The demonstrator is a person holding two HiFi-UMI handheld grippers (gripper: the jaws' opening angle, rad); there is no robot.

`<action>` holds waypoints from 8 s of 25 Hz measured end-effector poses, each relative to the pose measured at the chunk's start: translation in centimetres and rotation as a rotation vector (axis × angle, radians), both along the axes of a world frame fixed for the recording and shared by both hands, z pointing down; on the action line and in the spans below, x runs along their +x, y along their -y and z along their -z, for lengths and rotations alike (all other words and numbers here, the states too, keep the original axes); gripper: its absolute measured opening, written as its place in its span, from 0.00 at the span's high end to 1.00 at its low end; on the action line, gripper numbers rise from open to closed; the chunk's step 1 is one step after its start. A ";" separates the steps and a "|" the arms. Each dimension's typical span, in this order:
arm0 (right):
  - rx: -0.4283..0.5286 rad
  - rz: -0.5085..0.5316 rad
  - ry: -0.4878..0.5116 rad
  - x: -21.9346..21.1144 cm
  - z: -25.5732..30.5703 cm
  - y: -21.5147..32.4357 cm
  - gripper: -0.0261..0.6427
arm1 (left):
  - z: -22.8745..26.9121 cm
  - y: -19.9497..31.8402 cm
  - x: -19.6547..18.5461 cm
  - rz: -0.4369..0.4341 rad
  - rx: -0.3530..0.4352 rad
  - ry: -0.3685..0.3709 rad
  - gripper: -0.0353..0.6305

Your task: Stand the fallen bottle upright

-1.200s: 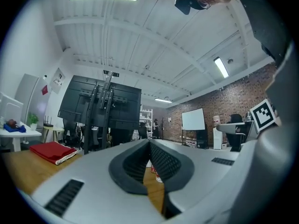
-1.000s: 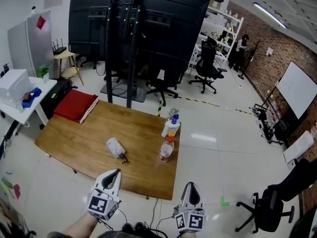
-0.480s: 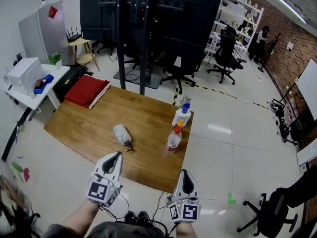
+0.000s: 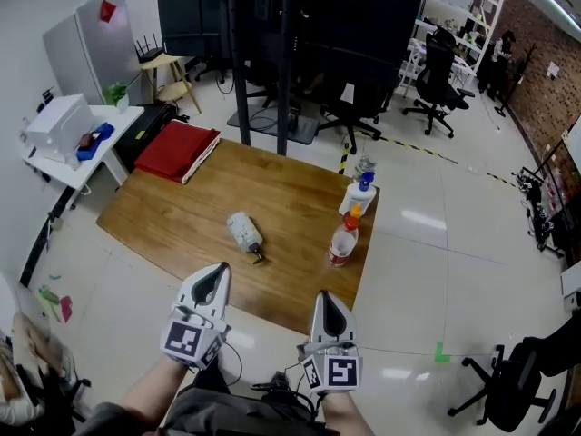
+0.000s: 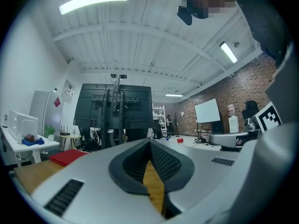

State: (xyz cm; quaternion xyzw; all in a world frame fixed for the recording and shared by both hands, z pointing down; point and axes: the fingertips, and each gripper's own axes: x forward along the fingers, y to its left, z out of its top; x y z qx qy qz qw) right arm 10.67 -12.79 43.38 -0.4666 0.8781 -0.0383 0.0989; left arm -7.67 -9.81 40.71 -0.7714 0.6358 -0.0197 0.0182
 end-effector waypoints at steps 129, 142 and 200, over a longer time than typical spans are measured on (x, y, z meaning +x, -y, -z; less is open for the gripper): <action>-0.238 -0.340 0.058 -8.5 -9.6 15.7 0.96 | -33.9 19.1 -3.1 -1.270 -0.244 1.848 0.61; -0.240 -0.345 0.071 -8.6 -9.4 15.3 0.96 | -34.0 18.6 -3.8 -1.249 -0.193 1.907 0.69; -0.187 -0.219 -0.058 -22.8 -4.6 11.1 0.96 | -16.0 20.3 -27.0 -0.284 -0.434 0.387 0.70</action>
